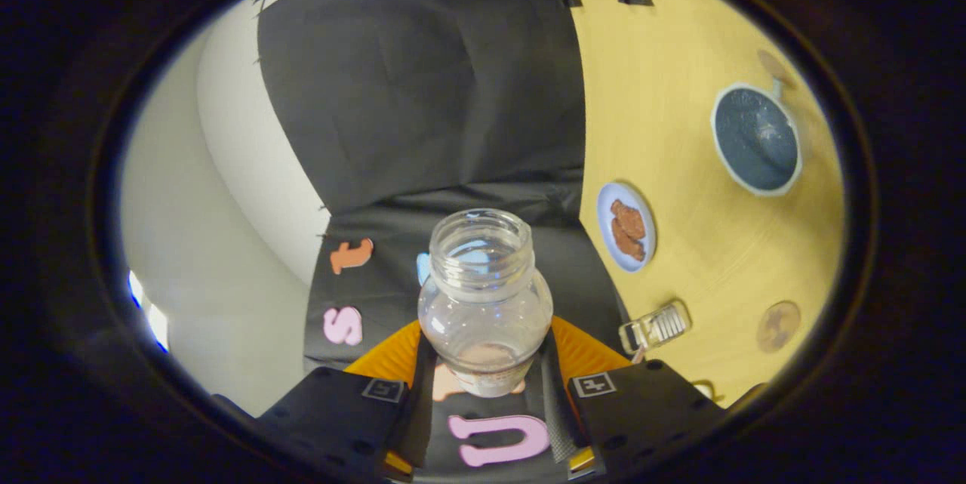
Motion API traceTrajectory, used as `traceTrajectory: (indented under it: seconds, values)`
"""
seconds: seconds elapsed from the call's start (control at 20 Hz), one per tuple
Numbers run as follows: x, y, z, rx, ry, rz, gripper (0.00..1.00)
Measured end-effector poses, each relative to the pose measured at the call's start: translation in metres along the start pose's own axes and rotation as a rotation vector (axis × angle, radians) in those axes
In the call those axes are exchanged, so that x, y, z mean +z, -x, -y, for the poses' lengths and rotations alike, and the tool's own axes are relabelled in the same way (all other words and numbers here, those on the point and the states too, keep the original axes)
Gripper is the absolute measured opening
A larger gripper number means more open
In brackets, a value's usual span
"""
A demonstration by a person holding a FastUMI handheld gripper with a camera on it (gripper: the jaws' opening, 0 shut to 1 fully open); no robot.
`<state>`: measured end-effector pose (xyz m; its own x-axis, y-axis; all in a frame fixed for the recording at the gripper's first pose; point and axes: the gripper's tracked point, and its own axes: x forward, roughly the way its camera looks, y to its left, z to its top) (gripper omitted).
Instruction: Take the bottle from table, then pour the juice into the cup, finally place the bottle on the coaster
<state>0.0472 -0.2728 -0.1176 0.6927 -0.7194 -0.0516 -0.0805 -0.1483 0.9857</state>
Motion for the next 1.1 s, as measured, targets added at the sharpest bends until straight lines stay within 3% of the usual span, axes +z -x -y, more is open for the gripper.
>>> traceTrajectory:
  seconds: [0.3,0.75,1.1]
  values:
    - [0.000,0.012,0.015,-0.065,0.349,-0.075,0.66]
    - [-0.026,0.021,0.000,-0.055,0.780,-0.233,0.66]
    - [-0.059,0.039,0.052,-0.117,1.138,-0.414,0.66]
